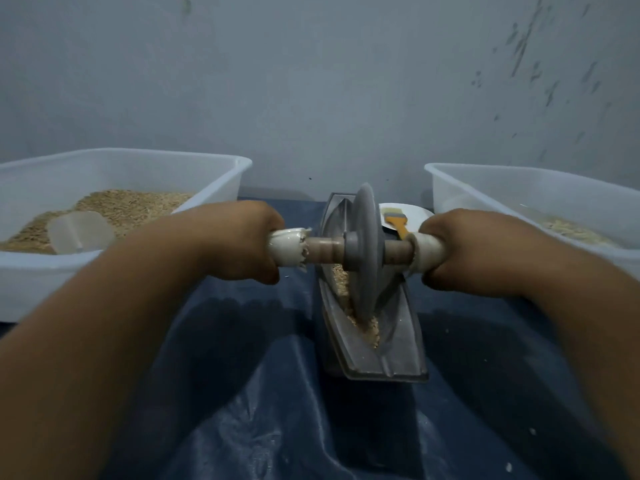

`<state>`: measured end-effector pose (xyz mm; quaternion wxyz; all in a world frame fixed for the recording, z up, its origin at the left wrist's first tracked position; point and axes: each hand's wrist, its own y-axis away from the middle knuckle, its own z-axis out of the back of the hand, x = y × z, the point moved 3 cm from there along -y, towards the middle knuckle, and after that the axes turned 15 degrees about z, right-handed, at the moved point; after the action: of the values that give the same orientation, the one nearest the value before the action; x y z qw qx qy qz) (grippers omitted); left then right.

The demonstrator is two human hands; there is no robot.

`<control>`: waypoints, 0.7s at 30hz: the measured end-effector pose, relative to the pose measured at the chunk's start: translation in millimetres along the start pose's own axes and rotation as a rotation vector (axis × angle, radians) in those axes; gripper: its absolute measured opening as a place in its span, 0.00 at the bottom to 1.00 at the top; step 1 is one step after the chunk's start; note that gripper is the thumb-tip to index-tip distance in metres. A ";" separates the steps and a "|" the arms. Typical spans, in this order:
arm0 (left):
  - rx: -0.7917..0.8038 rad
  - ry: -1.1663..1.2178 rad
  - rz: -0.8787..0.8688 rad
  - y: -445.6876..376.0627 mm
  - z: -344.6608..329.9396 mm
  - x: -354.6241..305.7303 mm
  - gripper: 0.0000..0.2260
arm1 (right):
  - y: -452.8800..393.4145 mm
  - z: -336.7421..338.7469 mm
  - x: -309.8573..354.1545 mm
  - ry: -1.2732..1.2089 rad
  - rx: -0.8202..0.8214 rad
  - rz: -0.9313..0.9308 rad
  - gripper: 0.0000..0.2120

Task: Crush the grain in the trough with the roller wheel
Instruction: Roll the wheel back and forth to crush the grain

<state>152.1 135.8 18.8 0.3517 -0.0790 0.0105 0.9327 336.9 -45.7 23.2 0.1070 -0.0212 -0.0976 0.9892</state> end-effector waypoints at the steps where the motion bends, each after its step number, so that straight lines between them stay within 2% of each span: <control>1: 0.018 0.004 -0.016 2.6 3.1 -0.3 0.11 | 4.1 2.8 -2.8 -0.067 0.080 -0.013 0.09; 3: -0.045 0.003 -0.030 3.6 6.9 -2.8 0.10 | 7.4 3.1 -5.8 -0.155 0.162 -0.027 0.11; 5: -0.250 -0.060 -0.037 0.0 4.4 -7.6 0.07 | 1.9 -8.0 -8.4 -0.180 0.105 -0.049 0.10; 8: -0.565 -0.086 -0.032 -9.8 -6.0 -13.8 0.05 | -15.5 -29.2 -9.6 0.038 -0.198 -0.117 0.10; 10: -0.669 -0.077 -0.020 -16.3 -14.9 -14.9 0.05 | -27.3 -36.1 -8.6 0.216 -0.369 -0.110 0.06; 12: -0.724 -0.062 -0.012 -20.3 -22.3 -14.0 0.06 | -34.5 -38.4 -8.0 0.312 -0.434 -0.096 0.06; 15: -0.684 -0.072 0.019 -22.9 -27.1 -9.8 0.06 | -34.2 -31.2 -7.9 0.354 -0.409 -0.059 0.05; 17: -0.576 -0.099 0.034 -22.0 -21.4 -8.1 0.08 | -27.0 -21.3 -8.9 0.210 -0.246 -0.051 0.09; 19: -0.349 -0.084 0.021 -15.2 -10.1 -6.8 0.09 | -14.3 -7.2 -5.9 0.019 -0.024 -0.051 0.13; 21: -0.113 -0.048 -0.017 -1.7 1.4 -6.3 0.10 | 1.2 8.1 0.4 -0.087 0.139 -0.042 0.12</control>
<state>157.7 133.1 21.2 0.3549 -0.0764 -0.0513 0.9304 335.7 -48.2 30.9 0.1247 0.0313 -0.0336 0.9911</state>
